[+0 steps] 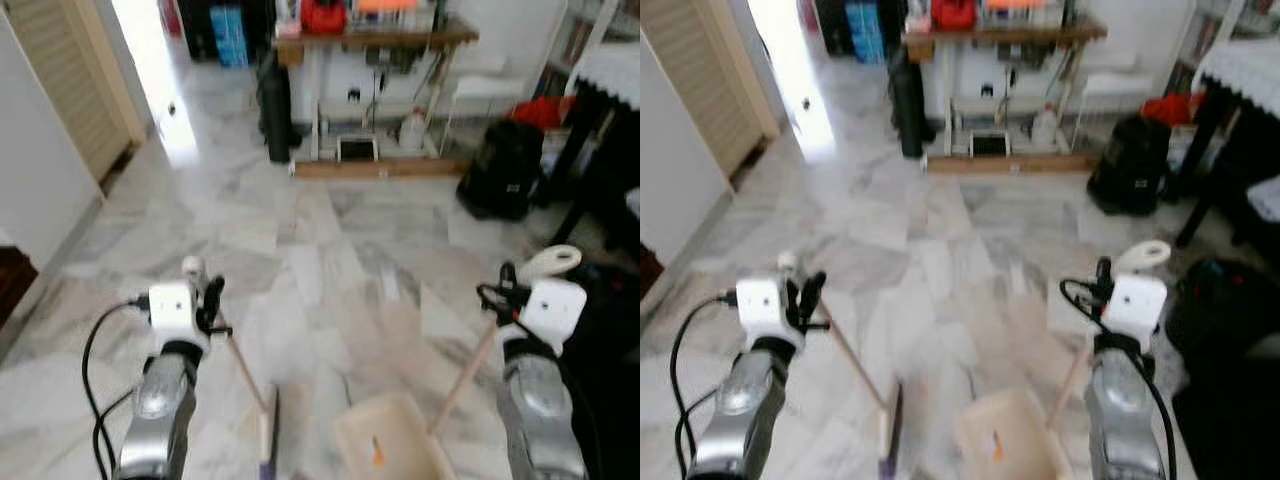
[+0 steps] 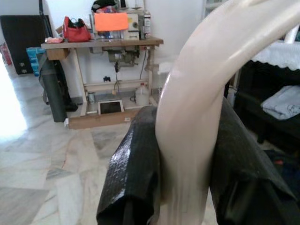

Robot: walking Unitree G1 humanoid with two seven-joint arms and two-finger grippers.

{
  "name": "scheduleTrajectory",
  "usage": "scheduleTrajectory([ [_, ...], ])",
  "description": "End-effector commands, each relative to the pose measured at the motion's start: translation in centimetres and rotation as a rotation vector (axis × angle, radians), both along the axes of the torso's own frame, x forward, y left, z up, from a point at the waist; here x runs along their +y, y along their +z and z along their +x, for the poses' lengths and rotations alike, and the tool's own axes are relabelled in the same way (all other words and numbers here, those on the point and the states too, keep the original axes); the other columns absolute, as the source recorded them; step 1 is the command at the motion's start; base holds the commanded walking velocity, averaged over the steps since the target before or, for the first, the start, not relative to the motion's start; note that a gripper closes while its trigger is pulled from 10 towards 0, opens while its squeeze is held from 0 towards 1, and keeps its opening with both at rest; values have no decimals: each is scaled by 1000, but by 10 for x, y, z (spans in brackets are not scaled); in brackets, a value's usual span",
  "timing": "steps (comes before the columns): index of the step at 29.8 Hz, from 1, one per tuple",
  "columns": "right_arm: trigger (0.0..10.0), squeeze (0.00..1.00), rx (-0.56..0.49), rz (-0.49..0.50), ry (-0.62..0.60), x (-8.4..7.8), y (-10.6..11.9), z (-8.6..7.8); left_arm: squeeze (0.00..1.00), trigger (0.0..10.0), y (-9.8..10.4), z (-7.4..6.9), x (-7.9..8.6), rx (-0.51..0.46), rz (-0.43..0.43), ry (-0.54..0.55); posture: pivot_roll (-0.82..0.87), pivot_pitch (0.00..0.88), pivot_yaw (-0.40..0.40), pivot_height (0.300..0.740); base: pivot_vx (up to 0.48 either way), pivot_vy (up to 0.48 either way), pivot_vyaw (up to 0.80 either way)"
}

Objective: Sweep floor

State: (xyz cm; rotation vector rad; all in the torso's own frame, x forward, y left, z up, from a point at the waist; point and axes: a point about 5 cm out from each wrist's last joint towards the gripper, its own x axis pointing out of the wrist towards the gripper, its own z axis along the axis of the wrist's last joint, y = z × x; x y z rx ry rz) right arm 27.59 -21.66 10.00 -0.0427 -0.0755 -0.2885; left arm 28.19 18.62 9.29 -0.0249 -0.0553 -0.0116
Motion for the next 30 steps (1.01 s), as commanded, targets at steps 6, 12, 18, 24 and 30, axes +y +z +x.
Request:
scheduleTrajectory([
  [6,10000,0,-49,13,25,8,10,6,0,10000,7,1,7,-29,19,25,-53,0,18,740,370,0,0],
  [12,10000,0,-51,9,26,9,11,6,0,10000,7,1,7,-31,18,24,-54,0,19,740,371,0,0],
  [18,10000,0,-67,7,33,10,13,7,0,10000,6,0,8,-27,19,30,-64,0,22,740,374,0,0],
  [24,10000,0,-59,2,26,7,14,8,0,10000,4,-2,7,-23,17,26,-63,0,23,740,374,0,0],
  [30,10000,0,-65,10,37,9,14,8,0,10000,5,-2,7,-26,16,25,-61,0,23,740,372,0,0],
])
